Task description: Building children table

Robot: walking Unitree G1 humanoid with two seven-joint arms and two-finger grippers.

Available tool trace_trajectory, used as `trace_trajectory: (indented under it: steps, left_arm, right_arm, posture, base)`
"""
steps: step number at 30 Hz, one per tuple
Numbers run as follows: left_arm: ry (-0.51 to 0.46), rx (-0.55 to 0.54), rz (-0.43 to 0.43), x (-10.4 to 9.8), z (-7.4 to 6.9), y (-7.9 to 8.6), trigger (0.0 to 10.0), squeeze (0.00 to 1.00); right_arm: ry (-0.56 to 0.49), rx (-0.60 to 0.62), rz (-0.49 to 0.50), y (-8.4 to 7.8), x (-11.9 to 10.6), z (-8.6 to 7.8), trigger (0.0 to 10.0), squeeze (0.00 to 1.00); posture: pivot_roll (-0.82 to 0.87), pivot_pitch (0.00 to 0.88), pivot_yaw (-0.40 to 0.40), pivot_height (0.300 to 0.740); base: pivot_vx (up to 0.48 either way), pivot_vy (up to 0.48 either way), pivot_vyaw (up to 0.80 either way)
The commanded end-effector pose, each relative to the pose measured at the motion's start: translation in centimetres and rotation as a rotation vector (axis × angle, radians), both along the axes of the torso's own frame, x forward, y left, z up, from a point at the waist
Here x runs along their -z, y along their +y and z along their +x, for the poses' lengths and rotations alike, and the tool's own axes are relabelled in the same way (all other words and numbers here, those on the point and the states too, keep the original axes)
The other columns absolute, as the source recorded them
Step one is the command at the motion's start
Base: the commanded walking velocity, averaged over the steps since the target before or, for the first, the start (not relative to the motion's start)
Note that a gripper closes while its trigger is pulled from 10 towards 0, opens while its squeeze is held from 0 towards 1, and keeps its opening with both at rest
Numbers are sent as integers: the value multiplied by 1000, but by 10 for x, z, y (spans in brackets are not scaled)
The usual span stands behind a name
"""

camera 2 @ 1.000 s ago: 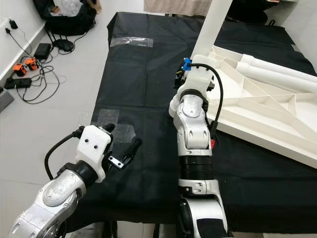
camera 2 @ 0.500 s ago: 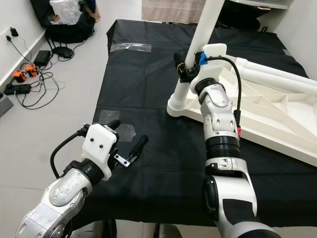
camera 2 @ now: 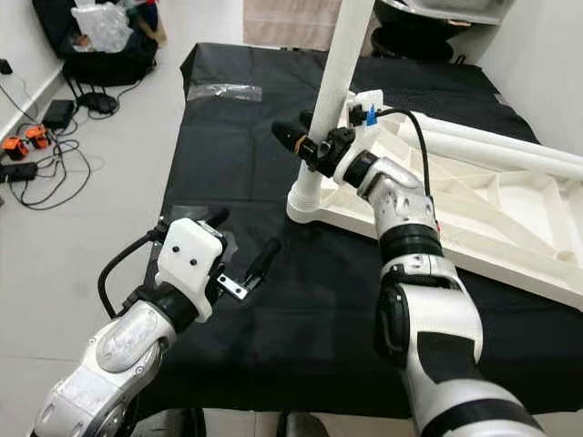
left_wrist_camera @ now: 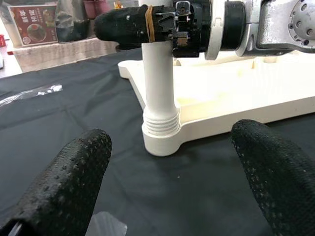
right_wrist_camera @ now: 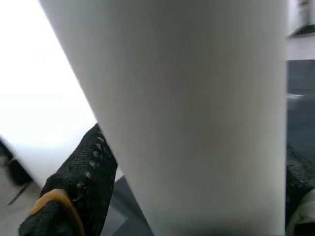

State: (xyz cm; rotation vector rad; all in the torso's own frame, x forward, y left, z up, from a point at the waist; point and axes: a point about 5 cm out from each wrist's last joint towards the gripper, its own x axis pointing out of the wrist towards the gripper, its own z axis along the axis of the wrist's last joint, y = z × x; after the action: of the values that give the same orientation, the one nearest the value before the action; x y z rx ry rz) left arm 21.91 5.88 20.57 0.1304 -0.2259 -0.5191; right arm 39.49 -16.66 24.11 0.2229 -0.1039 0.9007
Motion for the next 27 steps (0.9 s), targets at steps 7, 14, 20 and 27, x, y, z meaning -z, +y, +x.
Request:
trace_trajectory:
  steps: [7, 14, 20, 27]
  left_arm:
    - [5, 7, 8, 1, -4, -2, 10000, 0]
    - [3, 16, 10, 2, -3, -4, 10000, 0]
    - [-6, 17, 15, 1, 1, -3, 10000, 0]
    - [-9, 19, 17, 1, 3, -3, 10000, 0]
  right_arm:
    - [-45, -333, 10, 24, -12, -9, 10000, 0]
    - [-49, -443, -53, 35, 2, -16, 6745, 0]
    - [-60, -345, -77, 35, 10, -14, 0, 0]
    - [-64, -190, -104, 25, 18, -13, 0, 0]
  posture:
    - [123, 70, -121, 740]
    - [116, 59, -109, 740]
    - [111, 53, -105, 740]
    - [98, 49, -93, 740]
  base:
    - [0, 0, 0]
    - [0, 0, 0]
    - [0, 0, 0]
    - [0, 0, 0]
